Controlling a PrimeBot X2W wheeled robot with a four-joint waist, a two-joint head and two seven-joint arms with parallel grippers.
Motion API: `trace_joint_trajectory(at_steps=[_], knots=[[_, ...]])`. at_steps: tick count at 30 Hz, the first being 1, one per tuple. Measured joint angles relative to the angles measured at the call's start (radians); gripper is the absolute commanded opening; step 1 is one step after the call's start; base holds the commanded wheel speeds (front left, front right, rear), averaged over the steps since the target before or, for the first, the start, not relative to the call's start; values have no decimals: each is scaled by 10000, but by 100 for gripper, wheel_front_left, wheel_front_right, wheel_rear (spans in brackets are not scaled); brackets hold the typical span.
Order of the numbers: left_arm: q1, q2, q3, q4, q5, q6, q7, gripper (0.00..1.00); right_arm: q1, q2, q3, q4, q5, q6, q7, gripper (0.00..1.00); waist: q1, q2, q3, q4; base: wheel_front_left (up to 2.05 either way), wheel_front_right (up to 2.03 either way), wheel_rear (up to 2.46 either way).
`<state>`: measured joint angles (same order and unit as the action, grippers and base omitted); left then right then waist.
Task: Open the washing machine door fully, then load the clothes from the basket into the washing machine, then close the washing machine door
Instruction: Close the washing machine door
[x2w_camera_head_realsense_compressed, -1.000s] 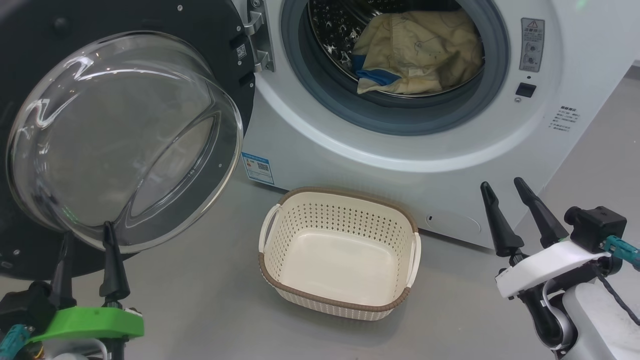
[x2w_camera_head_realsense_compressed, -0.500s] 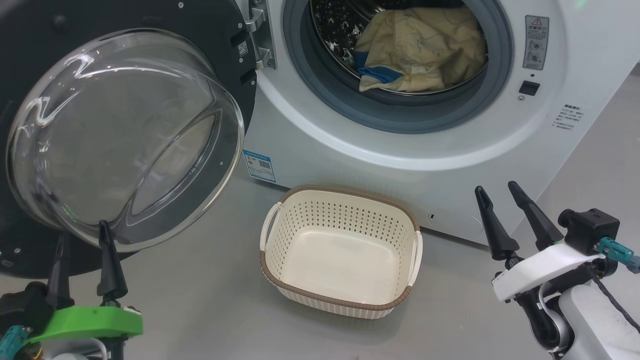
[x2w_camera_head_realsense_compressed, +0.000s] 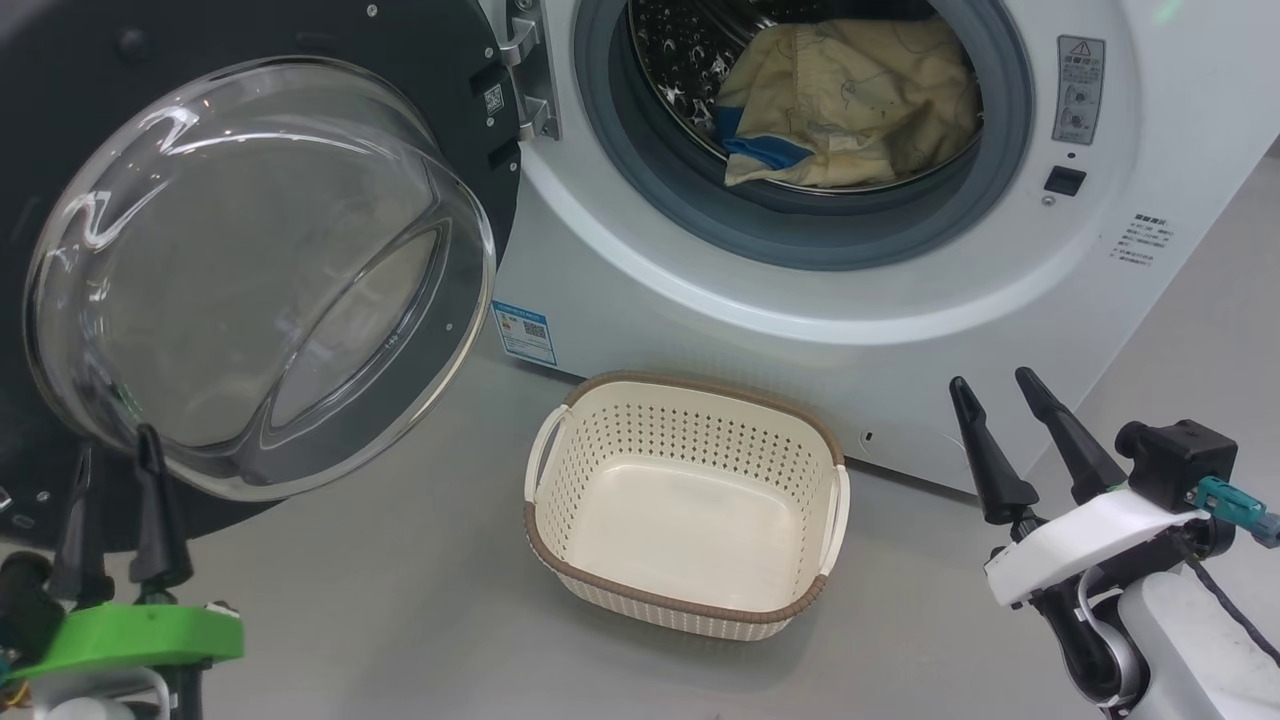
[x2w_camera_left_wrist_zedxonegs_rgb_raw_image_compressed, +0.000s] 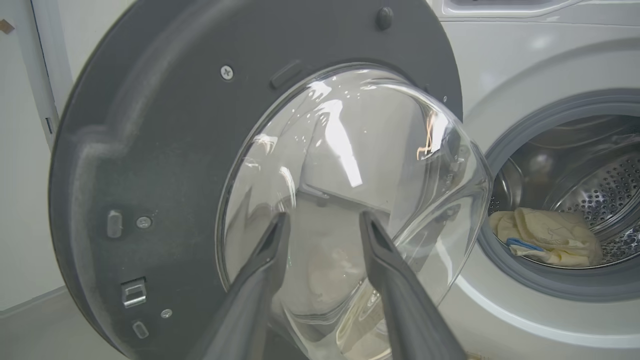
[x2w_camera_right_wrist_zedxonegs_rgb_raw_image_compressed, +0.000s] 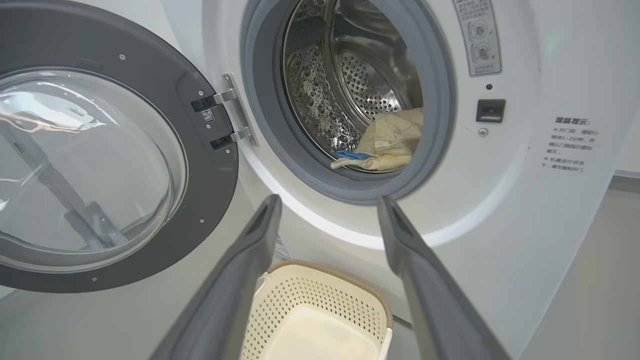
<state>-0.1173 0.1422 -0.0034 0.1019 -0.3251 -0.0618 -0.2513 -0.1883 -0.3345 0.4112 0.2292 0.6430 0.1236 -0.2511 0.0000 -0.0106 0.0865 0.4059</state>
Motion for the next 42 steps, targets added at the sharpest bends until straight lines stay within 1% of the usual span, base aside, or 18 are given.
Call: trace_joint_trajectory(at_steps=[1,5,8,13,18,21,26,29,31,34,38,42], knots=[[-3,104,2,-84,102,-2,0,0,0,-10,0,2,0,0,0,100,0,0,-2,11,0,0,0],[-124,403,121,-805,238,-2,-8,0,0,-46,-6,13,4,0,0,100,0,0,-6,58,0,0,0],[-595,648,420,-1388,215,-21,-54,0,0,-50,-8,23,13,0,0,100,0,0,-6,101,0,0,0],[-1601,940,1327,-1988,-750,-142,-54,0,-1,-56,-17,29,15,0,0,100,0,0,-20,157,0,0,0],[-2459,1308,2403,-1950,-1941,-205,259,0,-8,-56,17,36,13,0,0,100,0,0,-53,149,0,0,0],[-2880,1482,3331,-1555,-3070,-205,627,0,-20,-40,117,36,13,0,0,100,0,0,-58,47,0,0,0],[-3514,1530,4750,-384,-5283,-184,1488,0,-30,-46,138,52,15,0,0,100,0,0,-38,-191,0,0,0],[-3834,1584,5419,401,-6416,-54,2105,0,-38,-50,142,65,13,0,0,100,0,0,-15,-348,0,0,0],[-4021,1720,5726,940,-7014,44,2577,0,-48,-56,140,65,15,0,0,100,0,0,4,-452,0,0,0],[-4221,2061,6052,1605,-7511,242,3173,0,-58,-77,138,69,15,0,0,100,0,0,46,-596,0,0,0],[-4375,2487,6406,2437,-7791,577,3852,0,-119,-115,138,67,15,0,0,100,0,0,124,-768,0,0,0],[-4386,2700,6502,3126,-8109,832,4447,0,-227,-128,136,67,15,0,0,100,0,0,201,-922,0,0,0]])
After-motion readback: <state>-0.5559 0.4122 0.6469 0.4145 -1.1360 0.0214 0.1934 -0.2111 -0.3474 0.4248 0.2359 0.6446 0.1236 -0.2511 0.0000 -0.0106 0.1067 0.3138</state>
